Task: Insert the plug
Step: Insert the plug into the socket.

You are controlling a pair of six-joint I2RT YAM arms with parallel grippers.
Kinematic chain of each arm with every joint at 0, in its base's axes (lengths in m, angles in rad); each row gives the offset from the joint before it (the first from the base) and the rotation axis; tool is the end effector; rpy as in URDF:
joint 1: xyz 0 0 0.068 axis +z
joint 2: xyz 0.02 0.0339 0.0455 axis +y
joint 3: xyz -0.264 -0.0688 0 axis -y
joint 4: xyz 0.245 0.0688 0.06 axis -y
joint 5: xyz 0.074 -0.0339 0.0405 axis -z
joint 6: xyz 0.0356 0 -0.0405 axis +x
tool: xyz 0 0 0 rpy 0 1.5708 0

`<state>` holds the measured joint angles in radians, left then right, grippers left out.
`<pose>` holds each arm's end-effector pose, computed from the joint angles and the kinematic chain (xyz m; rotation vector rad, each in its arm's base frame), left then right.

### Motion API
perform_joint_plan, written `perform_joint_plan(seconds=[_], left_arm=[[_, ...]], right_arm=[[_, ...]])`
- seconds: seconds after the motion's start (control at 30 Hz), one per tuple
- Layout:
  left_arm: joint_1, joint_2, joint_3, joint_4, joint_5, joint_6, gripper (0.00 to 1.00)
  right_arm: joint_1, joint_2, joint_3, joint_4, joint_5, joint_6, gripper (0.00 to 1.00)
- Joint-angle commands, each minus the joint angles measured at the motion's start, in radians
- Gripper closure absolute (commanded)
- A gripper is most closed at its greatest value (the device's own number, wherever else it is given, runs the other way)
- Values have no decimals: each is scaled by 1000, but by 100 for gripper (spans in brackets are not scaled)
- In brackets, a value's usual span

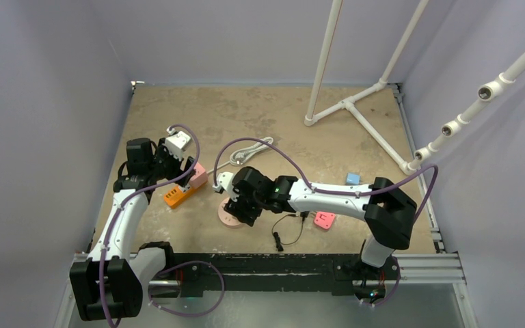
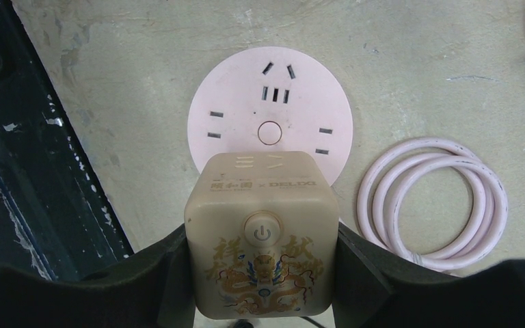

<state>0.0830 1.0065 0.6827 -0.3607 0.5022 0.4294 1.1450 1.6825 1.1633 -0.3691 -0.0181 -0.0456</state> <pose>0.2124 0.0005 0.2490 0.6299 2.0778 -0.2756 0.1485 0.3291 0.2213 -1.4229 2.0864 0.4880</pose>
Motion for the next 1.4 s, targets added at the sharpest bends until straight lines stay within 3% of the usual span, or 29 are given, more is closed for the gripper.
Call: perform_joint_plan(seconds=[0.0,1.37], left_arm=[[3,-15,46,5,27,-11,28],[3,-12,54,-5,36,-21,29]], right_arm=[[-1,5,22,36,5,-7,100],[-19,-57,-51,46,59,-4,100]])
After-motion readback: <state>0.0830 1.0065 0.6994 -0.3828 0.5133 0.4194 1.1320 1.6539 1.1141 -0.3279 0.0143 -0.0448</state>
